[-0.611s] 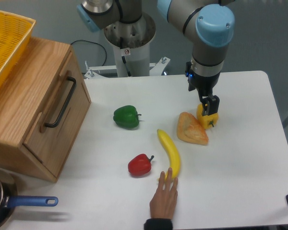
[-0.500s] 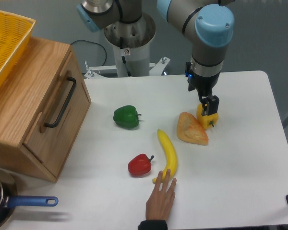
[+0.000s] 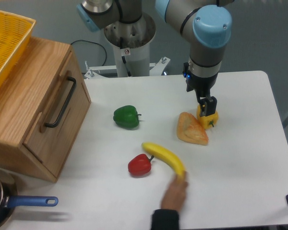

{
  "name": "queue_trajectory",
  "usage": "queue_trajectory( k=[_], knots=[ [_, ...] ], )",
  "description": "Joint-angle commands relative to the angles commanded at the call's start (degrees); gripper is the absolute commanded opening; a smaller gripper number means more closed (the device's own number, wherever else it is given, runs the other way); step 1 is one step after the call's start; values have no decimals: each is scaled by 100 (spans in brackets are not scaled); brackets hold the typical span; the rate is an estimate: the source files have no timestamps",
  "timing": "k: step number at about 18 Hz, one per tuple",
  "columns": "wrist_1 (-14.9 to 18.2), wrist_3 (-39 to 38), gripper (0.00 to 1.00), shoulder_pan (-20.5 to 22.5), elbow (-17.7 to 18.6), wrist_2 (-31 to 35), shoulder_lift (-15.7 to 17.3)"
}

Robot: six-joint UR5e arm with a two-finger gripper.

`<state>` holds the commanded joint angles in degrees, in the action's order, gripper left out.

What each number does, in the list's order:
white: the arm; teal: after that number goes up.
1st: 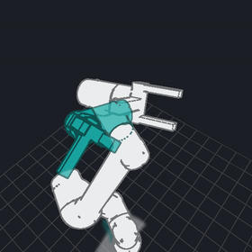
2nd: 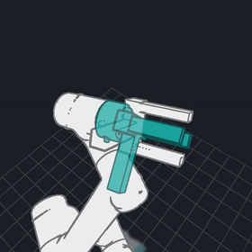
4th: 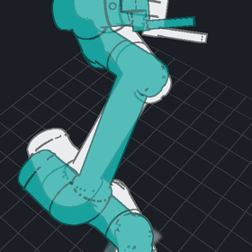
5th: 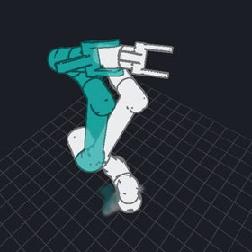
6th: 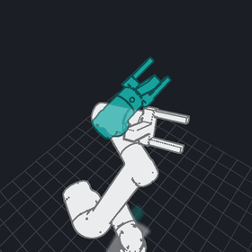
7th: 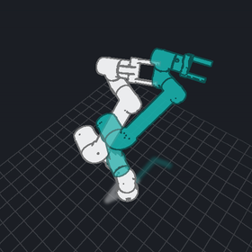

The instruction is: Slide open the top drawer

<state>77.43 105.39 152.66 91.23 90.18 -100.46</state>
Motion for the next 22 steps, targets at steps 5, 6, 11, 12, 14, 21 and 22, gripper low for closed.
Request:
queue_trajectory(
  k=[5,6,11,12,14,21,22],
  knots=[
    [0,-176,100,0,18,0,0],
    [0,-176,100,-9,27,0,0],
    [-9,-211,100,-35,35,97,0],
    [0,-246,100,-26,35,88,-9],
    [0,-456,100,-17,35,79,0],
    [26,-1010,100,-61,-17,35,0],
    [26,-1194,100,-79,-17,35,0]
  ],
)
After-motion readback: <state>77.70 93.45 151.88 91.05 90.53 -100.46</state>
